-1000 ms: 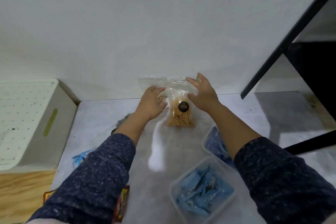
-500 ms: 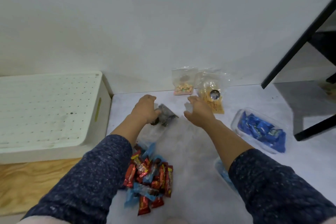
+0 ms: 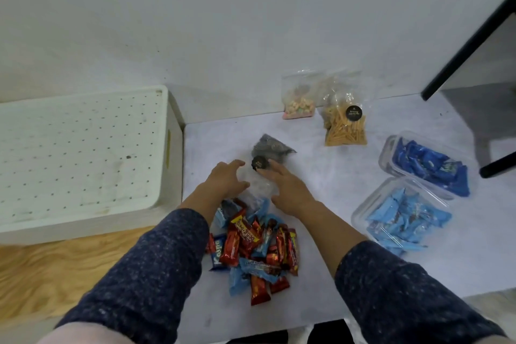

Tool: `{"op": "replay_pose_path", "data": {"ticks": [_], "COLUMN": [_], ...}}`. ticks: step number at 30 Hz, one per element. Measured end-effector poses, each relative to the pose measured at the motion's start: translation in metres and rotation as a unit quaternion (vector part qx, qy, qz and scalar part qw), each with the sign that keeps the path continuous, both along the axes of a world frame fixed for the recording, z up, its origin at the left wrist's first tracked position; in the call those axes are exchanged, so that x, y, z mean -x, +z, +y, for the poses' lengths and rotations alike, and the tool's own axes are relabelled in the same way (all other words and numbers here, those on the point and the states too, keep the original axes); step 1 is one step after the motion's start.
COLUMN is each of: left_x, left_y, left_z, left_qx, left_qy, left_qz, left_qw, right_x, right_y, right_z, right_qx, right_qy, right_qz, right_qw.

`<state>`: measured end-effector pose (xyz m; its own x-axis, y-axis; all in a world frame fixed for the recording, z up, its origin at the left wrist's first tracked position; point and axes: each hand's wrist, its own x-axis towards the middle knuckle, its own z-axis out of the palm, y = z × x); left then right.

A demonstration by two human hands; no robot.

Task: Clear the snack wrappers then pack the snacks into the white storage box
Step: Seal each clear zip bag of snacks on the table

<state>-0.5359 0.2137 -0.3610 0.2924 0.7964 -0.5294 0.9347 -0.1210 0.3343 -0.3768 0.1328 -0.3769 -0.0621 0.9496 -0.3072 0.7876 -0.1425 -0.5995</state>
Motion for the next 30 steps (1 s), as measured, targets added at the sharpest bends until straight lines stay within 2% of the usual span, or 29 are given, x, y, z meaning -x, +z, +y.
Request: {"op": "replay_pose_path", "data": {"ticks": [3, 7, 11, 13, 16, 21, 25, 27, 30], "left_x": [0.001, -0.003, -0.015, -0.02, -0.027, -0.041, -0.057, -0.068, -0.087], "left_y": [0.003, 0.025, 0.059, 0.077, 0.108, 0.155, 0.189, 0.207, 0.231], "left_z": [0.004, 0.011, 0.019, 0.021, 0.017, 0.0, -0.015, -0.022, -0.03], "left_qx": [-0.027, -0.087, -0.139, -0.144, -0.135, -0.12, -0.195, -0.236, -0.29], "left_qy": [0.023, 0.072, 0.133, 0.183, 0.234, 0.186, 0.145, 0.148, 0.191], "left_qz": [-0.047, -0.123, -0.186, -0.246, -0.366, -0.516, -0.522, -0.541, -0.579], "left_qw": [0.998, 0.986, 0.963, 0.941, 0.891, 0.828, 0.818, 0.794, 0.738], "right_x": [0.005, 0.004, -0.007, -0.017, -0.031, -0.053, -0.073, -0.083, -0.098], "right_y": [-0.004, 0.004, 0.042, 0.067, 0.107, 0.173, 0.216, 0.235, 0.256], "right_z": [0.002, 0.008, 0.021, 0.03, 0.039, 0.04, 0.031, 0.023, 0.011], "right_qx": [-0.007, -0.053, -0.135, -0.151, -0.184, -0.204, -0.224, -0.238, -0.261], "right_qy": [0.004, -0.066, -0.149, -0.178, -0.201, -0.211, -0.213, -0.202, -0.175], "right_qz": [0.026, 0.104, 0.098, 0.107, 0.189, 0.356, 0.409, 0.415, 0.418], "right_qw": [1.0, 0.991, 0.975, 0.966, 0.944, 0.887, 0.859, 0.855, 0.852]}}
